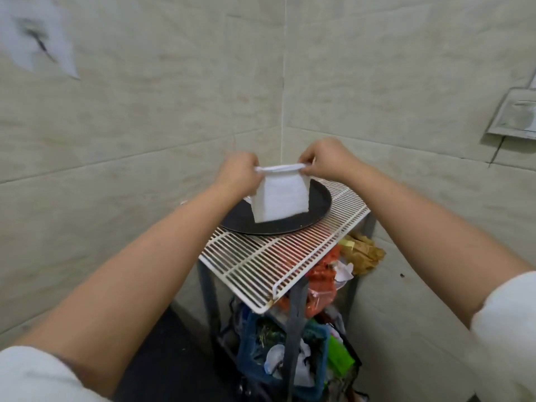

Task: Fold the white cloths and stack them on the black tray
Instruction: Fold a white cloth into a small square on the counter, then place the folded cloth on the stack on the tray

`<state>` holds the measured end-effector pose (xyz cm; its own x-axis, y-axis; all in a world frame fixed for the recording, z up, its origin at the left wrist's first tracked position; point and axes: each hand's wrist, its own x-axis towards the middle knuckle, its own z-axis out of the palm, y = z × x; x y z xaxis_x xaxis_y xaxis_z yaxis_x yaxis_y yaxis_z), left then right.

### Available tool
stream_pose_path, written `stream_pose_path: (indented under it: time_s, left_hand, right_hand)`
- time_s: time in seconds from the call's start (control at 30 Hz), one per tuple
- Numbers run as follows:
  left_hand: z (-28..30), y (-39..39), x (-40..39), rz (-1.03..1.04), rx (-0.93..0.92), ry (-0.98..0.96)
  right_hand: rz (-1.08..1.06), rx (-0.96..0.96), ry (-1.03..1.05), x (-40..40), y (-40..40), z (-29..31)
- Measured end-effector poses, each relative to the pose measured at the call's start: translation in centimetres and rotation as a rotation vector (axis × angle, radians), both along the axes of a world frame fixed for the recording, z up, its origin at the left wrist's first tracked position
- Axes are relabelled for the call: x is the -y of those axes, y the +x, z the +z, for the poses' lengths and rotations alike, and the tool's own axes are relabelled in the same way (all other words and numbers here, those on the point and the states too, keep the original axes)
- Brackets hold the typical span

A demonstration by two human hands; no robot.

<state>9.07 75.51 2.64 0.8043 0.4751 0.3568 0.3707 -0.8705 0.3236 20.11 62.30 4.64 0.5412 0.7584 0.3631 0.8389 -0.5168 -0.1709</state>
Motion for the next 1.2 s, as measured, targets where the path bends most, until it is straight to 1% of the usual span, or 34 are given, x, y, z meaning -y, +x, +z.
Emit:
stream_pose_path:
  time_s: [0.1, 0.2, 0.27, 0.37, 0.47, 0.6, 0.73, 0.83, 0.93, 1.0, 1.1, 1.2]
  left_hand:
    - [-0.3, 4.7, -1.7, 0.077, 0.080, -0.060]
    - [-1.1, 8.8, -3.3, 0.158, 0.165, -0.049]
    - [-1.5, 11.1, -4.4, 0.214, 0.206, -0.044]
    - [-2.7, 13.7, -6.0, 0.290, 0.212, -0.002]
    - [-5.3, 14.8, -6.5, 0.326, 0.158, -0.009]
    - [-9.6, 14.3, -5.4, 0.283, -0.040, 0.026]
    - [-11.0, 13.8, -4.2, 0.306, -0.202, 0.058]
    - [-11.1, 14.1, -3.3, 0.336, -0.265, 0.072]
    - [-11.1, 14.1, -2.5, 0.358, -0.278, 0.089]
    - [-11.2, 14.1, -2.0, 0.354, -0.322, 0.110]
    - [-11.5, 14.1, -1.3, 0.362, -0.416, 0.103]
    - [-11.9, 14.0, -0.8, 0.401, -0.439, 0.066]
  right_hand:
    - [0.018, -0.084, 0.081, -3.0, 5.2, -0.1]
    - [0.062, -0.149, 0.162, -6.4, 10.4, -0.7]
    - [0.119, -0.150, 0.197, -8.7, 13.3, -1.4]
    - [0.228, -0.128, 0.235, -11.6, 16.9, -3.2]
    - [0.338, -0.119, 0.171, -12.9, 19.3, -6.3]
    - [0.518, -0.117, -0.030, -11.8, 20.8, -11.1]
    - [0.607, -0.090, -0.150, -10.8, 21.6, -13.3]
    - [0.627, -0.036, -0.222, -10.3, 21.9, -13.5]
    - [0.631, -0.004, -0.218, -9.9, 22.4, -13.2]
    - [0.633, 0.007, -0.242, -9.6, 22.6, -13.1]
    - [0.631, 0.025, -0.393, -9.2, 22.1, -13.7]
    - [0.613, 0.015, -0.467, -9.0, 21.5, -13.8]
